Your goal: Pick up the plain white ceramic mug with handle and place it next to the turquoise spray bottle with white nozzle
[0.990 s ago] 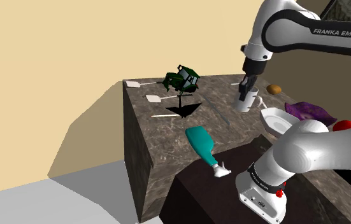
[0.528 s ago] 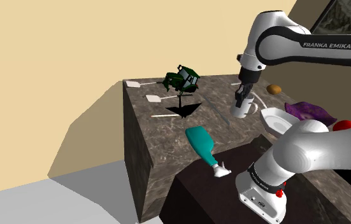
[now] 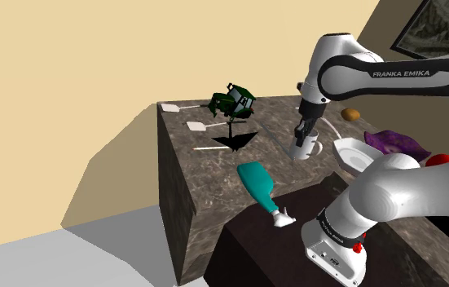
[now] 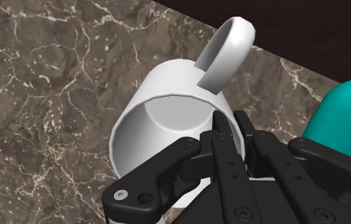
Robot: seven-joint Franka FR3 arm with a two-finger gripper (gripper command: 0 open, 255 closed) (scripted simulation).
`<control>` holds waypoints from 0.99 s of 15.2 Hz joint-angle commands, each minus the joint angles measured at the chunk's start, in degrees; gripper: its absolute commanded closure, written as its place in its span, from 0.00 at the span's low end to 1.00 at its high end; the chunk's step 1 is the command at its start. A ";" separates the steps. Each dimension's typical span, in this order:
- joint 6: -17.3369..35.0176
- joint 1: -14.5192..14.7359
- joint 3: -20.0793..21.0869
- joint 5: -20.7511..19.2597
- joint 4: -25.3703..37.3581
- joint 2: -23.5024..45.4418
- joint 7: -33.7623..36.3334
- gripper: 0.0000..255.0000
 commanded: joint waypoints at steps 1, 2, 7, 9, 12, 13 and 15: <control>1.68 -0.04 -0.09 -0.13 -1.22 0.42 0.12 1.00; 2.62 -0.06 -0.16 -0.21 -1.82 0.76 0.18 1.00; 7.54 -0.20 -0.49 -0.64 -4.67 2.84 0.47 1.00; 8.81 -0.24 -0.57 -0.76 -5.34 3.44 0.55 1.00; 8.82 -0.24 -0.58 -0.76 -5.33 3.47 0.55 1.00; 8.82 -0.23 -0.58 -0.77 -5.33 3.47 0.56 1.00; 8.82 -0.22 -0.59 -0.77 -5.33 3.47 0.56 1.00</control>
